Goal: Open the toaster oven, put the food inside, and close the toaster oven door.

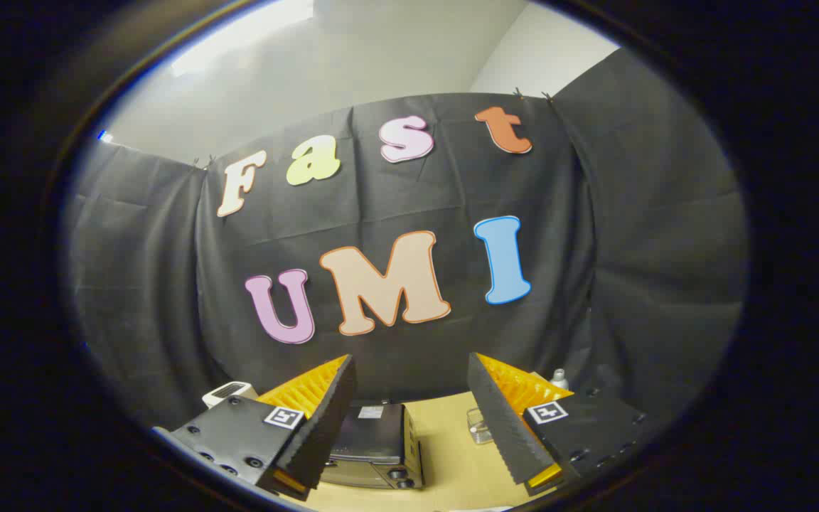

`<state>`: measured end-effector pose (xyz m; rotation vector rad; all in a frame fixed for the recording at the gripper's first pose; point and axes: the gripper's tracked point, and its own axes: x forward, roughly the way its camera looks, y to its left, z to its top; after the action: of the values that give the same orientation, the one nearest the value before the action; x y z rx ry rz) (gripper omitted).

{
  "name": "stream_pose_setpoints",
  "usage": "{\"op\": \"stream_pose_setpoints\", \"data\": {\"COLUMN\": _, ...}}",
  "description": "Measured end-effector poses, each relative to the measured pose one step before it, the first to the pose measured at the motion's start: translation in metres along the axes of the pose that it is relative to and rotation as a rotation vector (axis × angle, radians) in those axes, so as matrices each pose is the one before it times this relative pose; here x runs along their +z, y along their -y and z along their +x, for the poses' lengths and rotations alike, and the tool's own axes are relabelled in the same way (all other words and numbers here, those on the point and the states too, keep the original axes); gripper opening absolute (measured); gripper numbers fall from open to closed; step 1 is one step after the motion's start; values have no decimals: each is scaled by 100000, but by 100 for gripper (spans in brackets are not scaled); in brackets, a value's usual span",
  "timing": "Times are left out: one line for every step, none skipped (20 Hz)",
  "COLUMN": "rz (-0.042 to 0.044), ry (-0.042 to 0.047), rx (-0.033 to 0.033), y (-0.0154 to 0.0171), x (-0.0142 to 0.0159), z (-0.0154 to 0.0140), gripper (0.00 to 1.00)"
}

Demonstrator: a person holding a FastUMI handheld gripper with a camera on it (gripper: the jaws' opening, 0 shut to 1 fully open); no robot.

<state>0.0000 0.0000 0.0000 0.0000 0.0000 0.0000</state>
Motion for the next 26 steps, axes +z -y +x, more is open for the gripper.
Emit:
{"op": "stream_pose_setpoints", "data": {"rz": -773, "ry": -158, "rx": 954, "y": -271, "x": -87, "z": 117, "gripper": 98}}
{"op": "stream_pose_setpoints", "data": {"rz": -734, "ry": -238, "rx": 751, "y": -239, "x": -24, "z": 132, "gripper": 98}}
{"op": "stream_pose_setpoints", "data": {"rz": -270, "ry": -144, "rx": 715, "y": -177, "x": -31, "z": 91, "gripper": 98}}
{"op": "stream_pose_setpoints", "data": {"rz": 209, "ry": 113, "rx": 976, "y": -320, "x": 71, "z": 88, "gripper": 98}}
{"op": "stream_pose_setpoints", "data": {"rz": 317, "ry": 166, "rx": 855, "y": -272, "x": -22, "z": 85, "gripper": 98}}
{"op": "stream_pose_setpoints", "data": {"rz": 281, "ry": 68, "rx": 728, "y": -252, "x": 44, "z": 4, "gripper": 98}}
{"op": "stream_pose_setpoints", "data": {"rz": 119, "ry": -19, "rx": 591, "y": -352, "x": -202, "z": -2, "gripper": 98}}
{"op": "stream_pose_setpoints", "data": {"rz": -45, "ry": -250, "rx": -6, "y": -205, "x": -78, "z": 163, "gripper": 98}}
{"op": "stream_pose_setpoints", "data": {"rz": -5, "ry": -191, "rx": -63, "y": -95, "x": -172, "z": 187, "gripper": 98}}
{"op": "stream_pose_setpoints", "data": {"rz": -167, "ry": -547, "rx": -260, "y": -217, "x": -293, "z": 267, "gripper": 98}}
{"op": "stream_pose_setpoints", "data": {"rz": -186, "ry": -1485, "rx": -429, "y": -197, "x": -719, "z": 201, "gripper": 98}}
{"op": "stream_pose_setpoints", "data": {"rz": -340, "ry": -1292, "rx": -199, "y": -296, "x": -654, "z": 151, "gripper": 98}}
{"op": "stream_pose_setpoints", "data": {"rz": -506, "ry": -736, "rx": -709, "y": -304, "x": -509, "z": 172, "gripper": 98}}
{"op": "stream_pose_setpoints", "data": {"rz": -773, "ry": -593, "rx": -1046, "y": -306, "x": -513, "z": 163, "gripper": 98}}
{"op": "stream_pose_setpoints", "data": {"rz": -550, "ry": -561, "rx": -1015, "y": -432, "x": -703, "z": 32, "gripper": 98}}
{"op": "stream_pose_setpoints", "data": {"rz": 301, "ry": -583, "rx": -771, "y": -669, "x": -604, "z": 63, "gripper": 98}}
{"op": "stream_pose_setpoints", "data": {"rz": 1119, "ry": -770, "rx": -183, "y": -905, "x": -798, "z": -60, "gripper": 98}}
{"op": "stream_pose_setpoints", "data": {"rz": 1188, "ry": -713, "rx": 180, "y": -1012, "x": -720, "z": 26, "gripper": 98}}
{"op": "stream_pose_setpoints", "data": {"rz": 784, "ry": -739, "rx": -472, "y": -903, "x": -762, "z": -43, "gripper": 98}}
{"op": "stream_pose_setpoints", "data": {"rz": 511, "ry": -587, "rx": -1240, "y": -669, "x": -580, "z": 21, "gripper": 98}}
{"op": "stream_pose_setpoints", "data": {"rz": 541, "ry": -463, "rx": -736, "y": -802, "x": -648, "z": -195, "gripper": 98}}
{"op": "stream_pose_setpoints", "data": {"rz": 367, "ry": -558, "rx": 200, "y": -1028, "x": -693, "z": -17, "gripper": 98}}
{"op": "stream_pose_setpoints", "data": {"rz": -232, "ry": -631, "rx": -63, "y": -1206, "x": -887, "z": 13, "gripper": 98}}
{"op": "stream_pose_setpoints", "data": {"rz": -492, "ry": -598, "rx": -535, "y": -555, "x": -659, "z": -12, "gripper": 98}}
{"op": "stream_pose_setpoints", "data": {"rz": -612, "ry": -475, "rx": 93, "y": -756, "x": -571, "z": 50, "gripper": 98}}
{"op": "stream_pose_setpoints", "data": {"rz": -753, "ry": 95, "rx": 756, "y": -1009, "x": -550, "z": 104, "gripper": 98}}
